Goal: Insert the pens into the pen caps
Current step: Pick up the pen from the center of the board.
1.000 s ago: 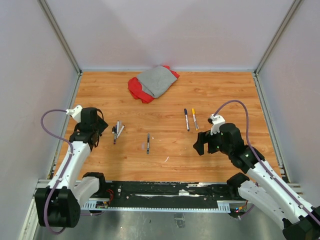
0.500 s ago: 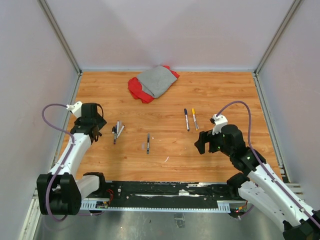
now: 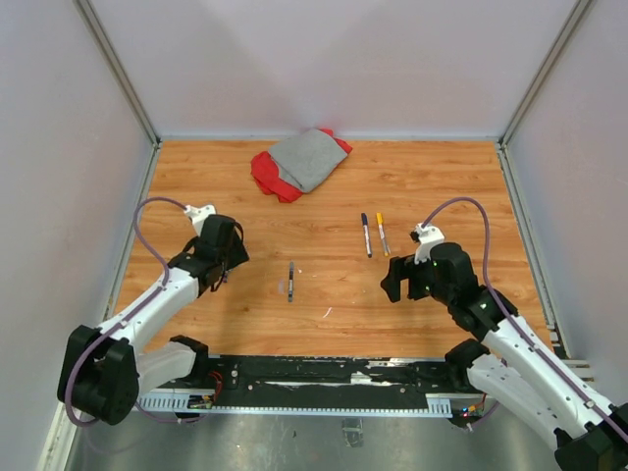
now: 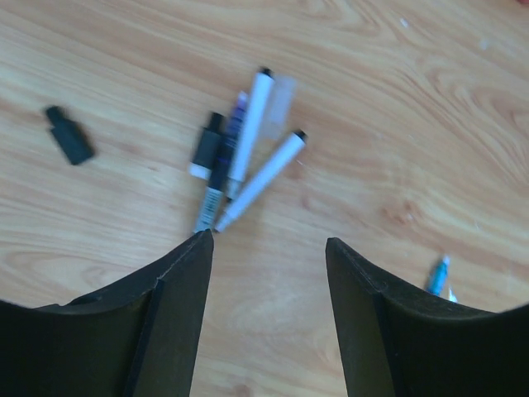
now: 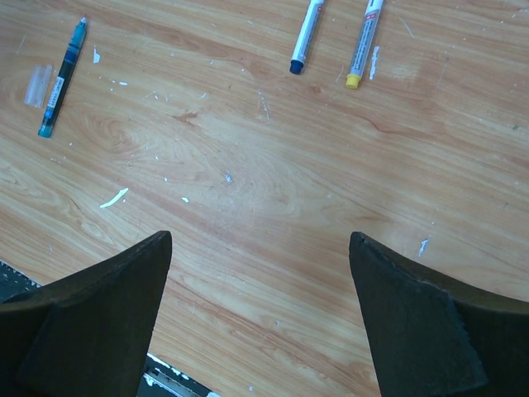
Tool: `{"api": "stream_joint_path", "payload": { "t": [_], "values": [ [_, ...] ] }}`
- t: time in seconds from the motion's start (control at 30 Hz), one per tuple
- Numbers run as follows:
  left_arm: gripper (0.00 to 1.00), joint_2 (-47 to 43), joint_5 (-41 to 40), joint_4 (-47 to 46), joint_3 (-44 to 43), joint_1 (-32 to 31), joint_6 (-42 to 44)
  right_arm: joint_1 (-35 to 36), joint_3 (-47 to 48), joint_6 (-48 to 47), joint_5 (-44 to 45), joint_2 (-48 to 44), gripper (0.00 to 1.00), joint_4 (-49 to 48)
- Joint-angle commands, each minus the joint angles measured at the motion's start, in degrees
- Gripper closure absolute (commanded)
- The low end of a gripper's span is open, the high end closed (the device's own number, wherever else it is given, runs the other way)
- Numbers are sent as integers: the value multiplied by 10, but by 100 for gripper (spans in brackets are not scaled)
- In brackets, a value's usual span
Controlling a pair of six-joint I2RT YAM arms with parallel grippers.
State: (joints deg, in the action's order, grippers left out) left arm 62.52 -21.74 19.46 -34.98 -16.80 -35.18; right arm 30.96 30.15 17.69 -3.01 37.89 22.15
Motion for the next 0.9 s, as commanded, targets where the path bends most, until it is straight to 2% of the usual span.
{"api": "stream_joint_path", "payload": {
  "t": [0.0, 0.37, 0.57, 0.7, 0.87],
  "values": [
    [38, 1, 4, -34, 18, -69, -17, -12, 10, 15, 1, 13, 12, 5],
    [43, 79, 43, -72, 3, -211, -27, -12, 29, 49, -38, 46, 15, 29],
    [44, 91, 52, -68, -6, -213, -11, -11, 33, 53, -37, 33, 16, 55],
    [45, 76, -34, -7, -20, -209, -24, -11, 32, 53, -36, 24, 16, 65],
    [46, 24, 13, -39, 0, -184, 12, -11, 31, 52, -41, 23, 17, 67]
  ]
}}
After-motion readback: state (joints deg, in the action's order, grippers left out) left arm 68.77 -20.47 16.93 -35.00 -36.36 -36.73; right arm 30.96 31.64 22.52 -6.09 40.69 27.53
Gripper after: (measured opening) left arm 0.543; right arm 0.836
